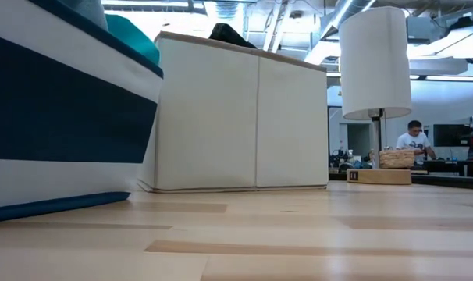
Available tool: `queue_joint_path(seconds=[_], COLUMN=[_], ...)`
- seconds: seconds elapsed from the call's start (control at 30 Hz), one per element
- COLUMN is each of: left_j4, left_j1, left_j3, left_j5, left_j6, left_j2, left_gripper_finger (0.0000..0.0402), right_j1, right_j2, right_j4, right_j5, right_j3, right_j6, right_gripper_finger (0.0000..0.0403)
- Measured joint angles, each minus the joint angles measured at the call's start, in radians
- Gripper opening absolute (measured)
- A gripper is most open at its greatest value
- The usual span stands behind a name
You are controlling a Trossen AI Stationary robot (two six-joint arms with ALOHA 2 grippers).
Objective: Sort clothes
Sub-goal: Put the light blue shorts into the blue-white laundry organizer
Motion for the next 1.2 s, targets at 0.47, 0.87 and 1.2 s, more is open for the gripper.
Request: queue_joint_path(seconds=[0.47,0.87,1.2], left_j4=[-0.125,-0.134,-0.283], left_j1=[-0.037,-0.112,-0.111], left_j3=[0.145,0.255,0.372], left_j5=[-0.201,-0.277,-0.339], left_j6=[0.005,-0.035,-0.08], left_j2=[-0.32,-0.48,-0.507], left_gripper_finger=[0.0234,0.0259,0.0259], right_j1=[0.002,0.003,0.002], right_j2=[0.0,0.0,0.0], right_j4=[-0.01,-0.016,-0.017], right_j5=[0.0,0.0,0.0], right_j3=[0.0,0.0,0.0], right_j6=[0.0,-0.009,-0.027], right_gripper_finger=[0.0164,0.0164,0.0164])
